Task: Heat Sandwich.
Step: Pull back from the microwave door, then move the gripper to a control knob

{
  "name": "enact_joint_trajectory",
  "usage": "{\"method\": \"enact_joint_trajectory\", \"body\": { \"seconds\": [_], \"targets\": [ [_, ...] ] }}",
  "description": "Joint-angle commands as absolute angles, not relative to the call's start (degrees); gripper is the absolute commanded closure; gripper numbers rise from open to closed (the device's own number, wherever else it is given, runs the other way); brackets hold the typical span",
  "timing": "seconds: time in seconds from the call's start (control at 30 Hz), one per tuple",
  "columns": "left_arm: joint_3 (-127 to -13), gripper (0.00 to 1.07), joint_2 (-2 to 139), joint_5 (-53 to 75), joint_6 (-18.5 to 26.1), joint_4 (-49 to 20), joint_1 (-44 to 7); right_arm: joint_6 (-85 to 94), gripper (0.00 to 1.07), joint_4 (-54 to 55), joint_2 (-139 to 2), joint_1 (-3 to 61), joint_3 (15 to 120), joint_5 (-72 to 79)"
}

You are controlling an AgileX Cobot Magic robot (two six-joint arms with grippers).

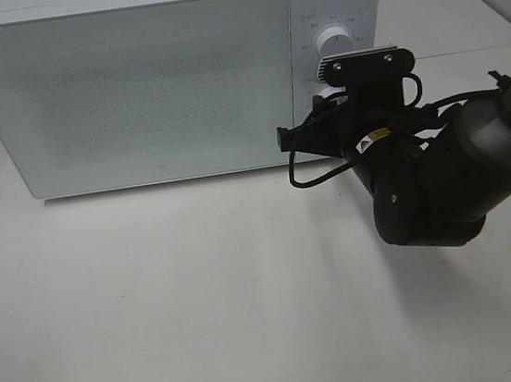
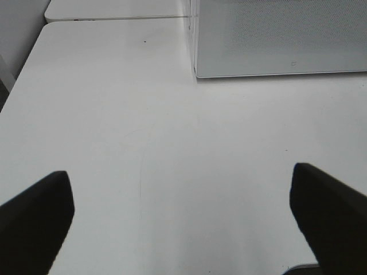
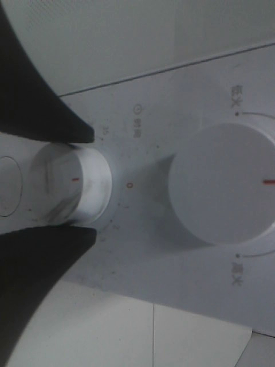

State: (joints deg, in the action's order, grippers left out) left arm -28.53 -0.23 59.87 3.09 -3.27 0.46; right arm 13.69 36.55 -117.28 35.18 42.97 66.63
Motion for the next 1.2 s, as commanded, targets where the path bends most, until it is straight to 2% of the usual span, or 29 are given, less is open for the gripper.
{"method": "enact_joint_trajectory", "body": {
  "seconds": [0.03, 0.27, 0.43, 0.97, 1.2],
  "targets": [
    [-28.4, 0.10, -1.5, 59.4, 2.9, -3.4, 0.7, 14.2, 1.05, 35.0, -116.6, 35.2, 43.4, 66.9],
    [-28.4, 0.10, -1.5, 59.4, 2.9, -3.4, 0.7, 12.8, 1.05, 35.0, -116.6, 35.2, 43.5, 67.4],
    [-28.4, 0.10, -1.5, 59.4, 2.9, -3.4, 0.7, 4.9, 1.05, 35.0, -116.6, 35.2, 43.8, 67.9],
    [-28.4, 0.10, -1.5, 59.4, 2.9, -3.4, 0.7, -38.4, 1.05, 33.9, -116.6, 35.2, 43.8, 68.6],
    [-28.4, 0.10, -1.5, 59.4, 2.9, -3.4, 0.7, -51.7, 1.04, 33.8, -116.6, 35.2, 43.8, 69.2]
  ]
}}
